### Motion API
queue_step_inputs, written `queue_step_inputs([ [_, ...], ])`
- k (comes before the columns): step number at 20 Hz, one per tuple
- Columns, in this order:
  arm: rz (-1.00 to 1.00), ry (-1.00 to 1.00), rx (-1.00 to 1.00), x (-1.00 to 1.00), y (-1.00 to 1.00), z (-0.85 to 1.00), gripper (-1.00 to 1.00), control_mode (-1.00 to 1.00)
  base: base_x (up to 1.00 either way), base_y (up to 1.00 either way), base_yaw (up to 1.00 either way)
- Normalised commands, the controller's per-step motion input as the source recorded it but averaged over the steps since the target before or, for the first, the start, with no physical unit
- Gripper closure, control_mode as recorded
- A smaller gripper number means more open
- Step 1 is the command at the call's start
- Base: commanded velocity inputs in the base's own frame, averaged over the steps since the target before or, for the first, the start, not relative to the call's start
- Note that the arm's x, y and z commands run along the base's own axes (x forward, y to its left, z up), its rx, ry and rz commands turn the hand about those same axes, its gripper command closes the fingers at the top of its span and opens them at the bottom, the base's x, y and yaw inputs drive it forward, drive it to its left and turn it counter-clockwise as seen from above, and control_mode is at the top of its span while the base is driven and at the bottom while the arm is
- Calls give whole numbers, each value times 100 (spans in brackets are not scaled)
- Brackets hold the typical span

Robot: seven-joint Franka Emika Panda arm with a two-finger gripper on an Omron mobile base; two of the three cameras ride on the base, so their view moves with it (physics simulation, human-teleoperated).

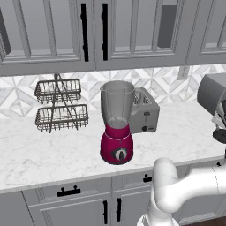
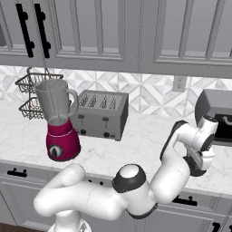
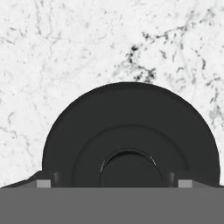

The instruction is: Close the lid blender by securely placing the lid on top.

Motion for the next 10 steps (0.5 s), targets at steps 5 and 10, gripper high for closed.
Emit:
queue_step_inputs([
  [5,0,2,-8,0,9,-97,100,-100,0,0,0],
  [10,1,0,0,0,4,-100,100,-100,0,0,0],
])
